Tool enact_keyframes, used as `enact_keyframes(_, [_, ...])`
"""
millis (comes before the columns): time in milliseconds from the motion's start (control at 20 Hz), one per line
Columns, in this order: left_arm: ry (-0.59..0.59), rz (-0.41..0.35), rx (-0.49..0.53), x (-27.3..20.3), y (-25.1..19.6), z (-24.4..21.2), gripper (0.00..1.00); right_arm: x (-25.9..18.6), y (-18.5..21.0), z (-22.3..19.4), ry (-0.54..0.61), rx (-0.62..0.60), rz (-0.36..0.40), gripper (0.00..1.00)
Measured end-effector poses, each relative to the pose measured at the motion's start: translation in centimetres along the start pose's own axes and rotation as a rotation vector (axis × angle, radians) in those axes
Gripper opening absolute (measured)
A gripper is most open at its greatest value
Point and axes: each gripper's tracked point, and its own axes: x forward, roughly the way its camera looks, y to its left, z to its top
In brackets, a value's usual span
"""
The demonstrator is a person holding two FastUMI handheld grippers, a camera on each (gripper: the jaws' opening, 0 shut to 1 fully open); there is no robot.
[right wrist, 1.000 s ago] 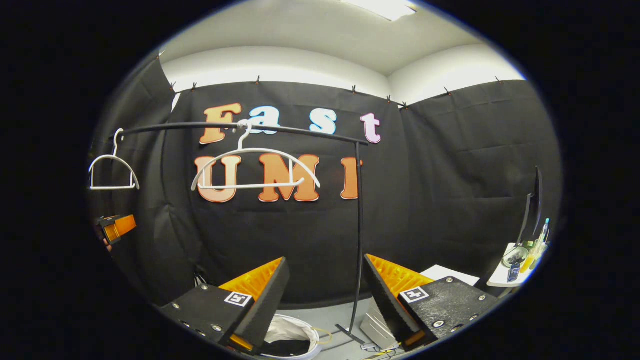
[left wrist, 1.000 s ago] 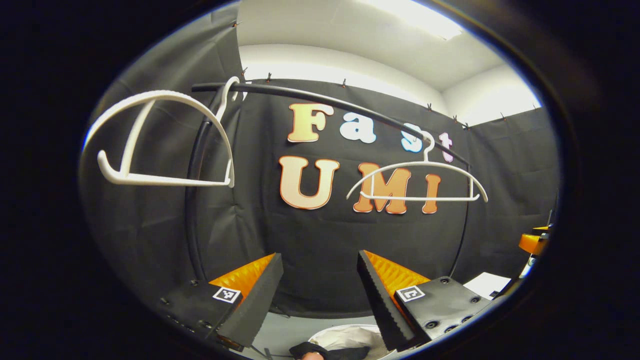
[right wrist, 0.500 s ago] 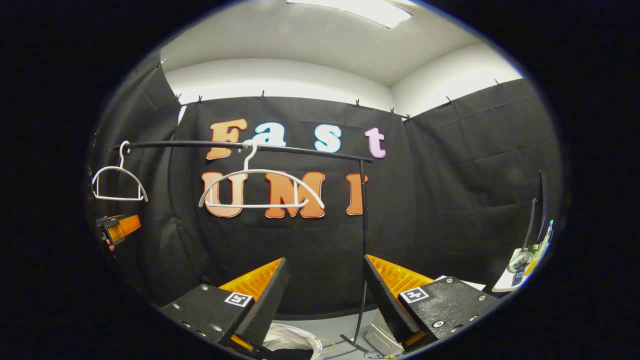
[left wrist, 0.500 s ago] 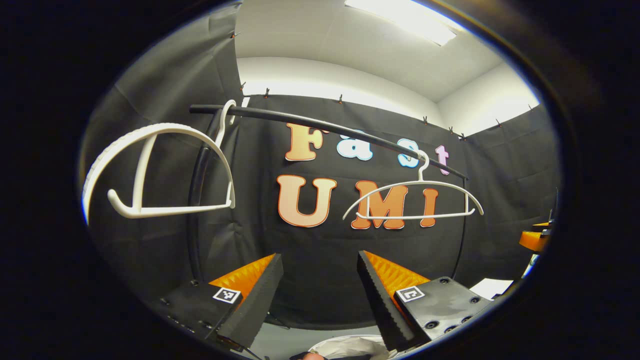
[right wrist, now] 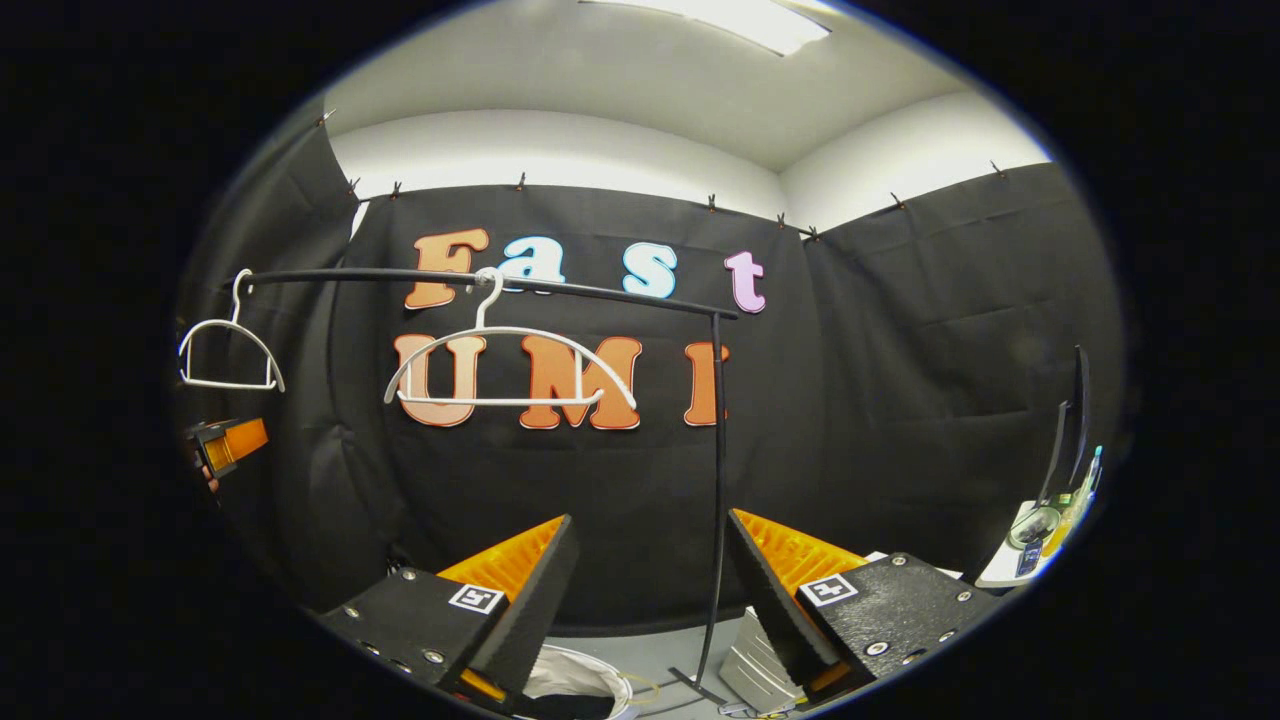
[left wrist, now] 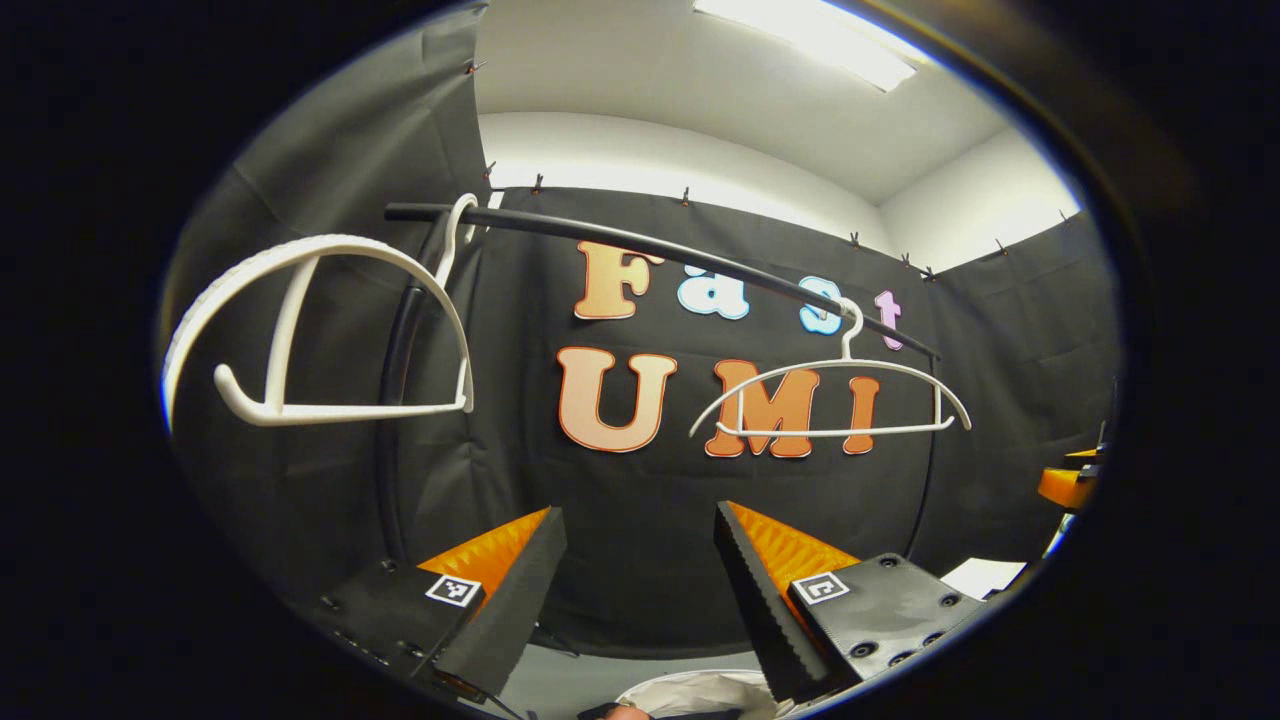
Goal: Grasp the clothes on the hanger with both hands and then place them into the laundry hamper below.
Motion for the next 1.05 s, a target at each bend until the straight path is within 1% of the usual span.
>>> enact_keyframes(300, [-0.011,-0.002,0.04,-0.4,-0.1,0.2,0.97,0.1,0.6,-0.9,0.009,0.011,0.012,0.92])
enact_keyframes(350, [-0.012,-0.007,0.039,-0.3,-0.3,0.3,0.97,0.2,0.5,-1.0,0.01,-0.001,0.008,0.92])
enact_keyframes(400, [-0.012,-0.011,0.037,-0.3,-0.5,0.2,0.94,0.3,0.3,-0.9,0.009,-0.011,0.005,0.92])
enact_keyframes(450, [-0.01,-0.013,0.037,-0.4,-0.4,0.2,0.94,0.3,0.5,-0.8,0.005,-0.013,0.007,0.92])
enact_keyframes(500, [-0.009,-0.011,0.036,-0.3,-0.4,0.1,0.97,0.2,0.7,-0.6,0.002,-0.009,0.011,0.92])
enact_keyframes(800, [0.003,-0.011,0.034,-0.5,-0.3,-0.4,0.97,0.0,1.6,-1.1,0.016,0.009,0.021,0.92])
enact_keyframes(1050, [0.01,-0.011,0.029,-1.2,-0.2,-0.5,0.97,-0.1,1.5,-1.5,0.027,0.013,0.016,0.92])
